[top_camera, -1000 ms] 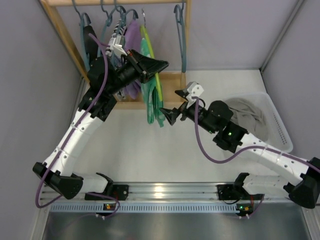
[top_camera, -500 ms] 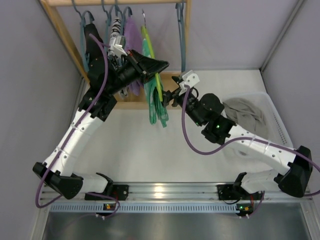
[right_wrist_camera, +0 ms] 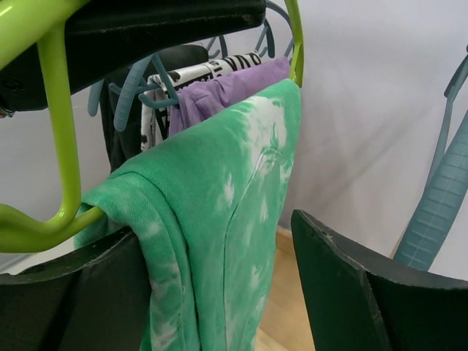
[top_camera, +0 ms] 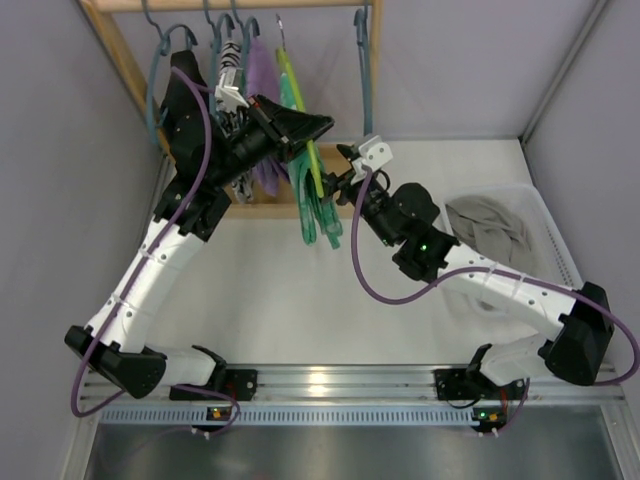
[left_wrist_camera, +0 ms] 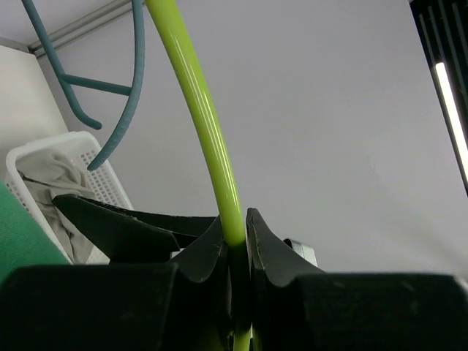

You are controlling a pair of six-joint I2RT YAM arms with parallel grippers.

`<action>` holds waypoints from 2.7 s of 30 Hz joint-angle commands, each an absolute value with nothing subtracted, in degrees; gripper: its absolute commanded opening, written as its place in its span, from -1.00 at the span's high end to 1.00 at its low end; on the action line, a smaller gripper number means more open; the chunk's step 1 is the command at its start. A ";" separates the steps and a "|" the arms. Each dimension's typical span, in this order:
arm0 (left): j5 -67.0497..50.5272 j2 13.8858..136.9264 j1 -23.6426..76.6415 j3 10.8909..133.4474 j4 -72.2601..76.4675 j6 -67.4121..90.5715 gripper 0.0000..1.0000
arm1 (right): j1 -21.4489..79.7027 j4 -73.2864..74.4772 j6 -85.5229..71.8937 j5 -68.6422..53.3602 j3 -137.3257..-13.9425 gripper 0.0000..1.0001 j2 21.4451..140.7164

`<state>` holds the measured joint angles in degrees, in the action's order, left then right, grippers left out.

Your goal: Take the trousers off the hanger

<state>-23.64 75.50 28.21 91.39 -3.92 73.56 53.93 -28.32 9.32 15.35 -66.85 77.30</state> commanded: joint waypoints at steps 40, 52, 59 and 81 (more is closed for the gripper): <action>-26.01 64.51 28.74 70.23 4.48 64.25 1.00 | 45.97 -18.19 12.39 6.33 -93.95 1.00 68.12; -26.63 63.28 28.83 63.99 4.48 63.02 1.00 | 45.62 -20.04 14.85 7.82 -96.94 1.00 66.80; -27.68 62.23 28.92 60.47 4.40 63.02 1.00 | 42.46 -21.36 15.56 9.05 -98.52 1.00 65.83; -28.30 61.43 29.09 59.94 4.31 58.71 1.00 | 23.65 -8.80 14.06 18.01 -82.47 1.00 42.64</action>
